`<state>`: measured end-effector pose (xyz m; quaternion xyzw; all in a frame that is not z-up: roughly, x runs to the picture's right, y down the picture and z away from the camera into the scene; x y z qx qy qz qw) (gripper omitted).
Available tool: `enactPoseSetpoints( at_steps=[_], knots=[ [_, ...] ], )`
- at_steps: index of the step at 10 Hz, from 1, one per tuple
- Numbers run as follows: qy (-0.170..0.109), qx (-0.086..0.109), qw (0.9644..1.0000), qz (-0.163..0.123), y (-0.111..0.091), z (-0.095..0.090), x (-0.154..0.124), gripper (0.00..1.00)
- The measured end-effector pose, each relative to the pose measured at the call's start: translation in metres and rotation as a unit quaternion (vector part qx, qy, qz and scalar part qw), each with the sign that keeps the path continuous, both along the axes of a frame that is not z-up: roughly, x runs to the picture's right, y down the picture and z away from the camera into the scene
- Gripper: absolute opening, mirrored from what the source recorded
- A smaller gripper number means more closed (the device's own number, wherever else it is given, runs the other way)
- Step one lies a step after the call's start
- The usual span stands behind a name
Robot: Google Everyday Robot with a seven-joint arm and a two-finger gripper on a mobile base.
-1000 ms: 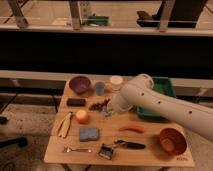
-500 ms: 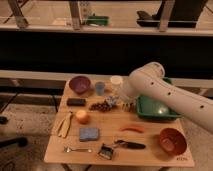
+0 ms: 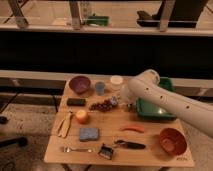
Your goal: Place towel in metal cup
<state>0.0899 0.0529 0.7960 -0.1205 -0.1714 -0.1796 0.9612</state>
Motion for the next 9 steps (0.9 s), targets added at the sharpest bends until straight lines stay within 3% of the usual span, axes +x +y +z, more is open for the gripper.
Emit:
enactPoseSetpoints(
  at_steps=[1, 2, 5, 8, 9],
  knots=[
    [0.013, 0.003, 0.9999, 0.006, 0.001, 0.017, 0.014, 0.00],
    [0.020, 0.007, 0.9997, 0.008, 0.000, 0.022, 0.021, 0.00],
    [0.033, 0.016, 0.9992, 0.015, -0.013, 0.023, 0.029, 0.00],
    [0.034, 0.011, 0.9992, 0.019, -0.004, 0.029, 0.028, 0.01],
    [0.034, 0.010, 0.9992, 0.020, -0.002, 0.030, 0.028, 0.07]
  ],
)
